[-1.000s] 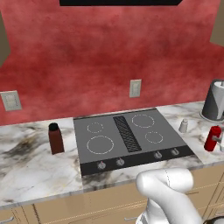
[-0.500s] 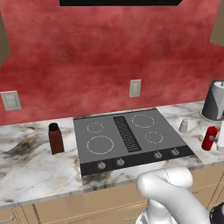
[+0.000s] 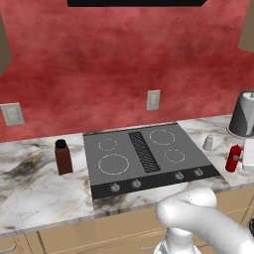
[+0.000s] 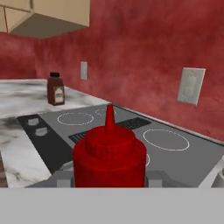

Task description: Collect the paprika, ketchup, and shaker from the cabinet and place them next to the stove.

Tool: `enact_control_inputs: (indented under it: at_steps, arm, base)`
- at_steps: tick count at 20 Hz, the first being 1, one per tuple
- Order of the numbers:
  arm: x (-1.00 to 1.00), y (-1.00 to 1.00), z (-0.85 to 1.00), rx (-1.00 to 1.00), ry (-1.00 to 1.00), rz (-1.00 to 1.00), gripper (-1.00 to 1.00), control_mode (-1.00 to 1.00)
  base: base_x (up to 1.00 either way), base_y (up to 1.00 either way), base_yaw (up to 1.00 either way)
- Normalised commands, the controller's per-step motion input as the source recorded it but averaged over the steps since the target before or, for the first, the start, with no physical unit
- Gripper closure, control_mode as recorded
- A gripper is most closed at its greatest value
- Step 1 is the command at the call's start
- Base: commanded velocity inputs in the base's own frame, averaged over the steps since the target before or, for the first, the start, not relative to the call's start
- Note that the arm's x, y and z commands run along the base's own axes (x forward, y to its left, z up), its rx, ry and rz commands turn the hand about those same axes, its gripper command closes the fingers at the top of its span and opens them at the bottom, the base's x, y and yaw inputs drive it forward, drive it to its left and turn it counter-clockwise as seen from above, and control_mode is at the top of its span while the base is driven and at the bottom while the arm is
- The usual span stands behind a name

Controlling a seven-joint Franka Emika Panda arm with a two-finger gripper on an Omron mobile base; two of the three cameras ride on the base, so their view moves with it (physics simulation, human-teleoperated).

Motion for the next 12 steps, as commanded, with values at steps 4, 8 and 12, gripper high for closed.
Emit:
enact_control_inputs:
  at_steps: [4, 8, 12]
  arm:
    - [0.29, -0.17, -0.3, 0.01, 0.02, 0.06, 1.0, -1.0]
    - [0.2, -0.12, -0.24, 0.03, 0.0, 0.08, 1.0, -1.0]
    - [0.14, -0.1, -0.18, 0.03, -0.03, 0.08, 1.0, -1.0]
  base:
    - [0.0, 0.0, 0.0]
    - [0.0, 0.0, 0.0]
    - [0.0, 0.0, 0.0]
